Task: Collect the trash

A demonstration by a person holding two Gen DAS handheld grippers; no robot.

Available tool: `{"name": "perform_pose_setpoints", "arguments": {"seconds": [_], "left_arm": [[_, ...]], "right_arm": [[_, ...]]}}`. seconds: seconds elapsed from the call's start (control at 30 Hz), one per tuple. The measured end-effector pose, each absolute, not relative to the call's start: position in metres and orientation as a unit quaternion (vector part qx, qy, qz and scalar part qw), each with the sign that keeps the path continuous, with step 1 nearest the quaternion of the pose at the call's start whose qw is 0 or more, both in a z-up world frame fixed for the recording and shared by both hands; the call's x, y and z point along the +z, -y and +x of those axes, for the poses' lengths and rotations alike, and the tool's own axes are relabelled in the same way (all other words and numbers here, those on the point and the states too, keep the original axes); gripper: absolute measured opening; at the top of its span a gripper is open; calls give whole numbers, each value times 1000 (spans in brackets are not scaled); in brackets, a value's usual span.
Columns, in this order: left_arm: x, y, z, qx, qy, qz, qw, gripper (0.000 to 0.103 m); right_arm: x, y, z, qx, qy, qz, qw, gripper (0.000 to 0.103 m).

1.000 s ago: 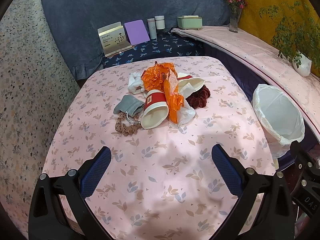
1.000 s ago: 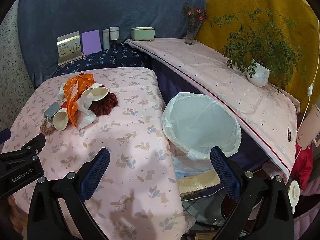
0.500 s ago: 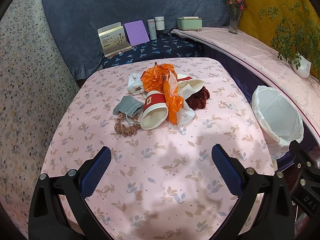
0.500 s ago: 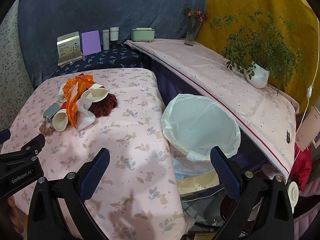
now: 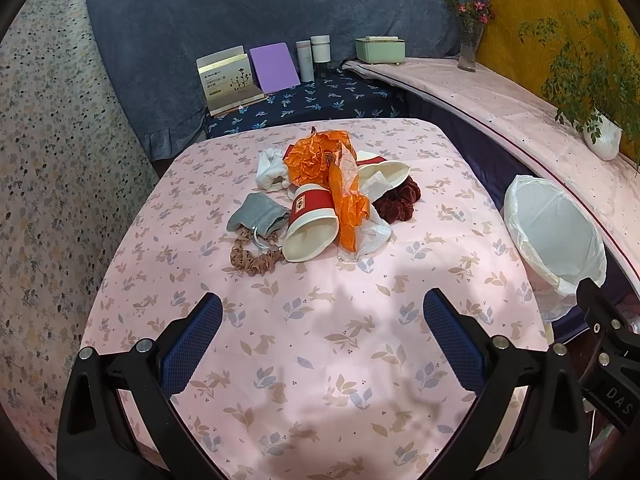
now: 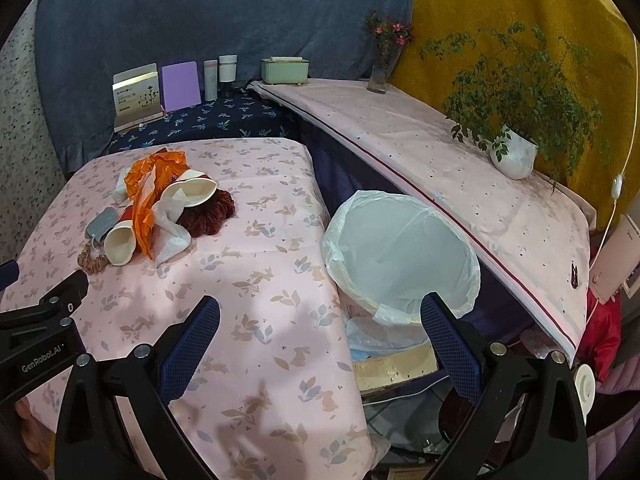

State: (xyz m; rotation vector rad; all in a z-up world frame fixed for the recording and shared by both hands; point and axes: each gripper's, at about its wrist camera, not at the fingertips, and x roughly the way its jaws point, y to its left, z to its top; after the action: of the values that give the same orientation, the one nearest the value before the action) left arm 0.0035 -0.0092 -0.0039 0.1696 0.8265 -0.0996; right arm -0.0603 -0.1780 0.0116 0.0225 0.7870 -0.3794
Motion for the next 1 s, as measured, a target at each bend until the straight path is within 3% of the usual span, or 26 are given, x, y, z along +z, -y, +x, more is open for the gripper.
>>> {"name": "perform_pose_setpoints", "arguments": {"seconds": [1.0], "left_arm": [[-4,7,12,-57,-400,80,911,96]], "right_arm": [[6,172,-50,-191,-381,9,905,96]]}}
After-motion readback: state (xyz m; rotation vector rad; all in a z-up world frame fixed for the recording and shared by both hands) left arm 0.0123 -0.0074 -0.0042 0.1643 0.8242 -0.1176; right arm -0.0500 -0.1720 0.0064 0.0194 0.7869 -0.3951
